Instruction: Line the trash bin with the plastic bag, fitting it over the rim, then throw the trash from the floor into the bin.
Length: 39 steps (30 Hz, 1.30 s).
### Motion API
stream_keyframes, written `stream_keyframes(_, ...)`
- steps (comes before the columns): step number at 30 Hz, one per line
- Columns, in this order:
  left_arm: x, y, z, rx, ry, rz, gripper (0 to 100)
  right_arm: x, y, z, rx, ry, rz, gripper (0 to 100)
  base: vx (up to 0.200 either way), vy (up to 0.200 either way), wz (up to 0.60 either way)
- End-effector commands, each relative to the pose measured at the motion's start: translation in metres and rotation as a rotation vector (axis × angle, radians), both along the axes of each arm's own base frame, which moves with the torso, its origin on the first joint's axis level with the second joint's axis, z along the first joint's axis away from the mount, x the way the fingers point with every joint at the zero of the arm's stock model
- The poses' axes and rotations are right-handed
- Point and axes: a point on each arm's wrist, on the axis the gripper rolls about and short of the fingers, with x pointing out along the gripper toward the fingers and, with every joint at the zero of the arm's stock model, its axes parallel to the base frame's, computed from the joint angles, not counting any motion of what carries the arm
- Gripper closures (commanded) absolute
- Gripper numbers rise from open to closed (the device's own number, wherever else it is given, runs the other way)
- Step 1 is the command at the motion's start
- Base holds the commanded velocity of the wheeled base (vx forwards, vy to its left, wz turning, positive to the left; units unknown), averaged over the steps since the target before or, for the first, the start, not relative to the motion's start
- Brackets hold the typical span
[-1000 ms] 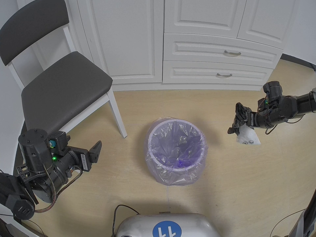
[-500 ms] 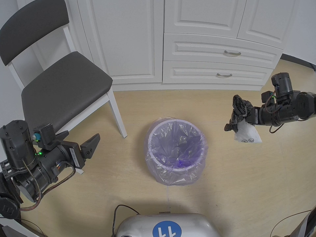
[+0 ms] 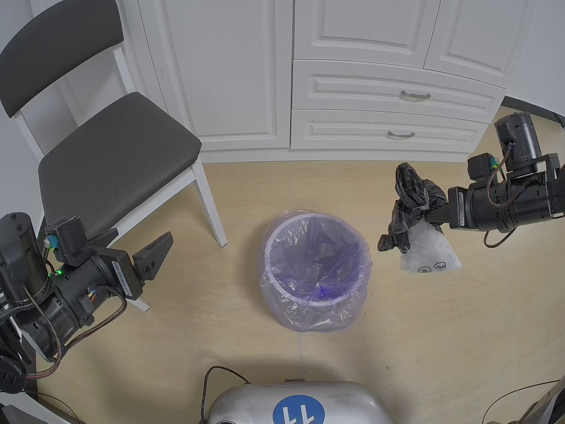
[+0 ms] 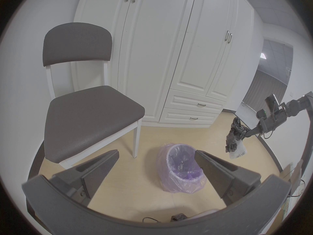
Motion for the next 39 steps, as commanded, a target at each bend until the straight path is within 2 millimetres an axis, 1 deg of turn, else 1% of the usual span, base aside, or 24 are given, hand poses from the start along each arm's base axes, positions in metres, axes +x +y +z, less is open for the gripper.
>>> stream_keyframes(1,0.002,-0.001,-0.001,0.010,0.013,0.007,0,-0.006,0.021,0.017,0.084,-0.003,0.028,100,0.000,0.000,0.00)
stream_keyframes(2,0.003,-0.001,-0.001,0.010,0.013,0.007,0,-0.006,0.022,0.017,0.086,-0.001,0.028,100,0.000,0.000,0.00)
stream_keyframes(3,0.003,-0.002,-0.003,0.025,0.029,0.008,0,-0.003,0.028,0.020,0.121,0.014,0.018,100,0.000,0.000,0.00)
stream_keyframes(5,0.004,-0.002,-0.004,0.038,0.051,0.009,0,0.000,0.034,0.024,0.163,0.038,0.002,100,0.000,0.000,0.00)
stream_keyframes(10,0.002,-0.001,0.000,0.038,0.054,0.010,0,0.008,0.053,0.029,0.244,0.138,-0.034,100,0.000,0.000,0.00)
stream_keyframes(13,-0.002,0.001,0.000,0.038,0.049,0.005,0,0.012,0.064,0.025,0.250,0.187,-0.035,100,0.000,0.000,0.00)
stream_keyframes(17,-0.004,0.002,0.001,0.034,0.043,-0.003,0,0.017,0.075,0.015,0.241,0.226,-0.027,100,0.000,0.000,0.00)
stream_keyframes(20,-0.004,0.001,0.001,0.032,0.044,-0.004,0,0.019,0.079,0.011,0.235,0.237,-0.023,100,0.000,0.000,0.00)
stream_keyframes(25,-0.003,0.001,0.000,0.038,0.050,-0.002,0,0.028,0.086,-0.004,0.217,0.269,-0.023,100,0.000,0.000,0.00)
stream_keyframes(31,0.000,0.000,-0.001,0.044,0.063,0.005,0,0.048,0.094,-0.027,0.190,0.316,-0.042,100,0.000,0.000,0.00)
stream_keyframes(35,-0.001,0.001,0.000,0.045,0.061,0.006,0,0.055,0.100,-0.039,0.180,0.342,-0.039,100,0.000,0.000,0.00)
stream_keyframes(39,0.000,0.000,0.000,0.044,0.063,0.005,0,0.071,0.112,-0.062,0.239,0.368,-0.038,100,0.000,0.000,0.00)
